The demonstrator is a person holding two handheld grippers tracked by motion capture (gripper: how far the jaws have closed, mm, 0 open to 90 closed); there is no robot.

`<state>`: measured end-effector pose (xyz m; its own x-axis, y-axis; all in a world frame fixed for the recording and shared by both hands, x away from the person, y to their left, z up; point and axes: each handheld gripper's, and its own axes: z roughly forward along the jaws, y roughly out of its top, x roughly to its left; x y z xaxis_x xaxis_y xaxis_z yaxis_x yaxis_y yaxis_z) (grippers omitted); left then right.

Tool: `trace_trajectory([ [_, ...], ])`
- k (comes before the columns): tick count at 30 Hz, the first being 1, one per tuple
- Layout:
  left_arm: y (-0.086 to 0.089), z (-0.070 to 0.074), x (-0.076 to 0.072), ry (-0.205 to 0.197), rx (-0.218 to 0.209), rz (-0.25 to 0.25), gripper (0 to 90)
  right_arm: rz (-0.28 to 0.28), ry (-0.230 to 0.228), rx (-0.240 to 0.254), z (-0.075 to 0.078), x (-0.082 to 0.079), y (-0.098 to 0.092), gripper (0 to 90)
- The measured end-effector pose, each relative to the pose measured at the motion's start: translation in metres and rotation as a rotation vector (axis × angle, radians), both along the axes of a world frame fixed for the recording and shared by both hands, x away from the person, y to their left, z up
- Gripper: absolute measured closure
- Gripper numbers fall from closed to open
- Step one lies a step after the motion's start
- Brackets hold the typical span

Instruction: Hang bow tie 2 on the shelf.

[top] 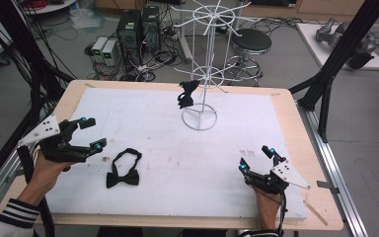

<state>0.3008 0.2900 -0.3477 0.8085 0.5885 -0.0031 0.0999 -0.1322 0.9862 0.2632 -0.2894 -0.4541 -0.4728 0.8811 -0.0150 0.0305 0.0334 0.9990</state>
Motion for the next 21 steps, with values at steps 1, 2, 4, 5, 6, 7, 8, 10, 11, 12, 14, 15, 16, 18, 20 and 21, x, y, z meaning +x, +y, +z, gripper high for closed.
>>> trace_trajectory([
  [1,0.0,0.0,-0.001,0.0,0.009,-0.004,17.4,0.0,0.001,0.001,0.0,0.0,0.0,10.4],
  [2,0.001,0.0,-0.001,0.003,0.012,-0.007,17.3,0.001,0.001,0.002,0.0,0.0,0.0,10.4],
  [4,0.001,0.0,-0.002,0.006,0.027,-0.012,17.3,0.001,0.001,-0.002,0.0,0.0,0.0,10.4],
  [5,0.002,0.0,-0.002,0.008,0.039,-0.016,17.4,0.001,0.001,-0.002,0.0,0.0,0.0,10.4],
  [6,0.002,0.0,-0.003,0.011,0.049,-0.02,17.4,0.001,0.001,-0.002,0.0,0.0,0.0,10.4],
  [7,0.002,0.0,-0.004,0.019,0.062,-0.024,17.4,0.001,0.001,-0.001,0.0,0.0,0.0,10.4],
  [8,0.002,0.0,-0.004,0.022,0.078,-0.027,17.4,0.001,0.001,0.002,0.0,0.0,0.0,10.4],
  [10,0.002,0.0,-0.006,0.023,0.11,-0.033,17.4,0.001,0.002,0.002,0.0,0.0,0.0,10.4],
  [11,0.002,0.0,-0.007,0.024,0.127,-0.035,17.4,0.001,0.002,0.002,0.0,0.0,0.0,10.4],
  [12,0.002,0.0,-0.008,0.025,0.144,-0.042,17.4,0.001,0.002,0.002,0.0,0.0,0.0,10.4],
  [14,0.003,-0.001,-0.01,0.02,0.171,-0.06,17.4,0.002,0.002,0.004,0.0,0.0,0.0,10.4],
  [15,0.003,-0.001,-0.011,0.019,0.177,-0.069,17.4,0.002,0.004,0.006,0.0,0.0,0.0,10.4],
  [16,0.003,-0.002,-0.012,0.018,0.188,-0.074,17.4,0.002,0.004,0.006,0.0,0.0,0.0,10.4],
  [18,0.002,-0.003,-0.013,0.022,0.212,-0.083,17.3,0.002,0.002,0.005,0.0,0.0,0.0,10.4],
  [20,0.0,-0.005,-0.014,0.019,0.253,-0.096,17.4,0.001,0.004,0.005,0.0,0.0,0.0,10.4],
  [21,0.0,-0.005,-0.014,0.021,0.263,-0.103,17.4,0.001,0.002,0.004,0.0,0.0,0.0,10.4],
])
